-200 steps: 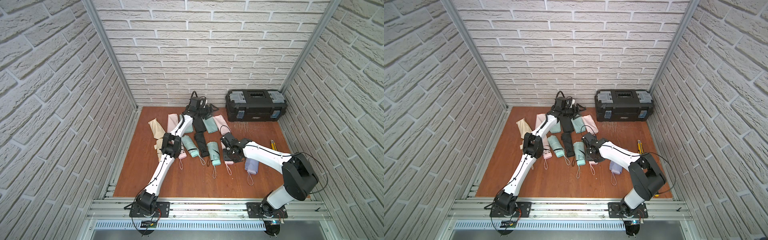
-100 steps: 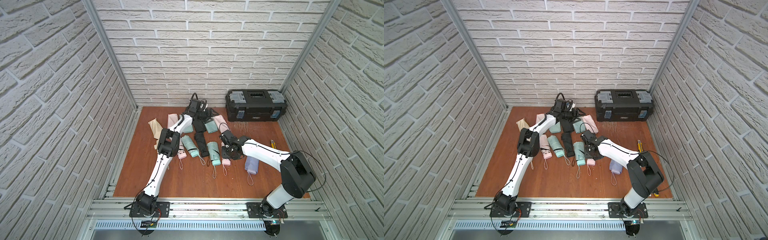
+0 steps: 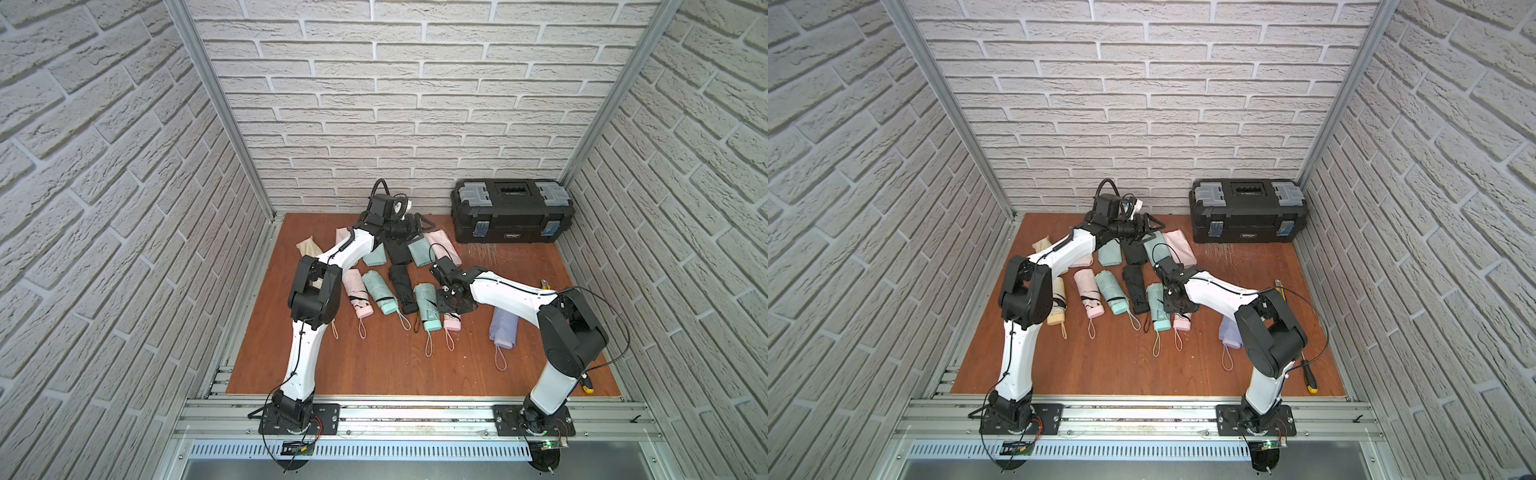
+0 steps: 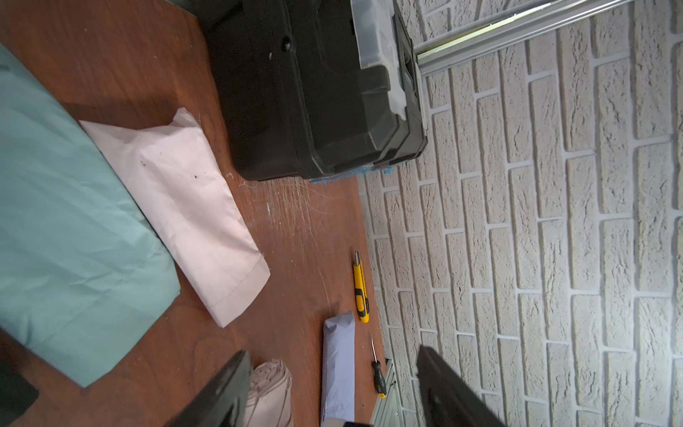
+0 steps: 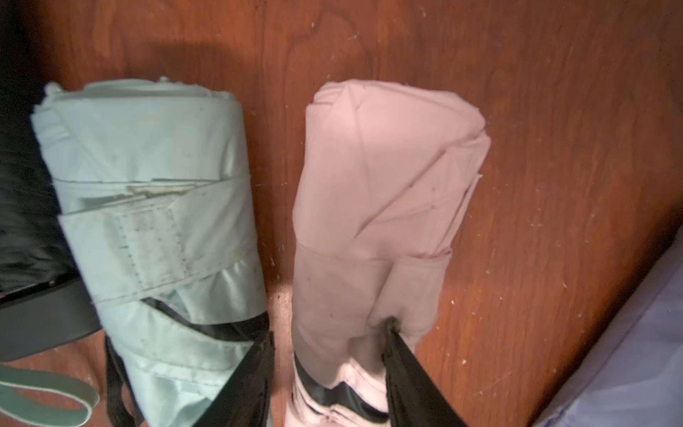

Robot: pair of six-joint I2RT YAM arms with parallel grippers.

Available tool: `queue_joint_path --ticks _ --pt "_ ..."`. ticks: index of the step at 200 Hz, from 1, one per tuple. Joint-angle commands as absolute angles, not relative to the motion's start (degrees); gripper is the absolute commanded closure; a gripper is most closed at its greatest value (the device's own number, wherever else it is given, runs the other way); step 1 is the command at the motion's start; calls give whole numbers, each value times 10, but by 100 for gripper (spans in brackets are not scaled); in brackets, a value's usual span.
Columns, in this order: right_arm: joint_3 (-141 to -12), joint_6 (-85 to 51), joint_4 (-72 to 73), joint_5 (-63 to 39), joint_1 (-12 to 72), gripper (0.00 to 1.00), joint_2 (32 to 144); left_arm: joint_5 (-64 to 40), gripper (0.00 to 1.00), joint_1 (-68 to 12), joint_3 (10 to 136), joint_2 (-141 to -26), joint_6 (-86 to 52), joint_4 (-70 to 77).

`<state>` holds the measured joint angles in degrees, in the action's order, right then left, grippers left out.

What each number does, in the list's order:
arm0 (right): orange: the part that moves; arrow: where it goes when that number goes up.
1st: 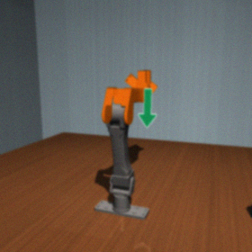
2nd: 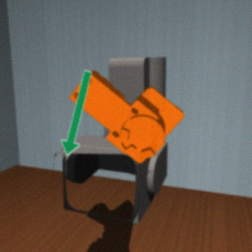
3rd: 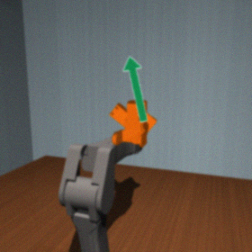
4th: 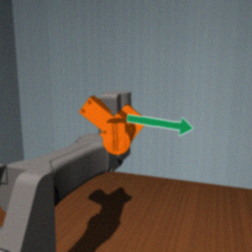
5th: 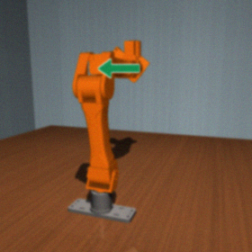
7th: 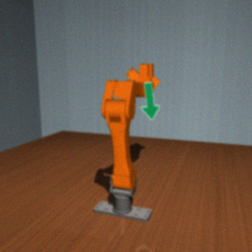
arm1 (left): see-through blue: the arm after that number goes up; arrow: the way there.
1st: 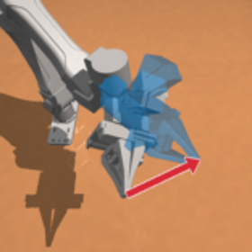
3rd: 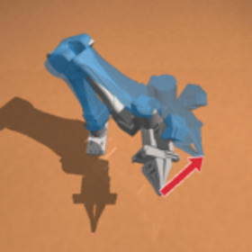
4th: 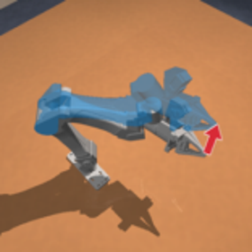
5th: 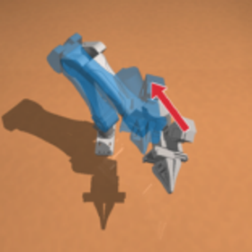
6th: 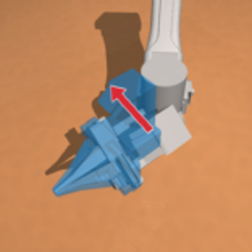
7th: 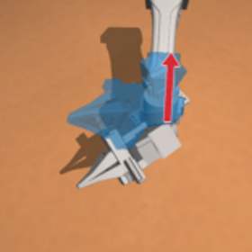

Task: Take umbrellas out of sleeves
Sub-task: Take out the umbrella from the umbrella sleeve, then adjust the umbrella at the center of the board.

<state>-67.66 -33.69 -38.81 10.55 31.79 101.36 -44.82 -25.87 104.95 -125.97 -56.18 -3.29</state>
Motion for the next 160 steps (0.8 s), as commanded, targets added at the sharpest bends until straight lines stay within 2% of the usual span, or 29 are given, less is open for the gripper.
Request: queue_joint_path --ticks 1,27,80,102,147,156,160 --pt "-698 -309 -353 77 316 51 1029 -447 28 -265 1022 -1239 -545 -4" --pt "-684 -296 -354 90 316 51 992 -445 28 -267 991 -1221 -540 1" --pt "-623 -302 -420 159 300 48 834 -451 28 -291 968 -1207 -523 -2" --pt "-574 -351 -466 162 272 47 765 -449 28 -315 968 -1208 -511 -12" --pt "-467 -433 -532 107 170 45 672 -454 28 -370 962 -1228 -516 11" --pt "-453 -434 -538 115 155 41 659 -456 28 -375 957 -1229 -522 22" --pt "-449 -436 -541 120 151 36 653 -457 28 -377 956 -1229 -524 26"
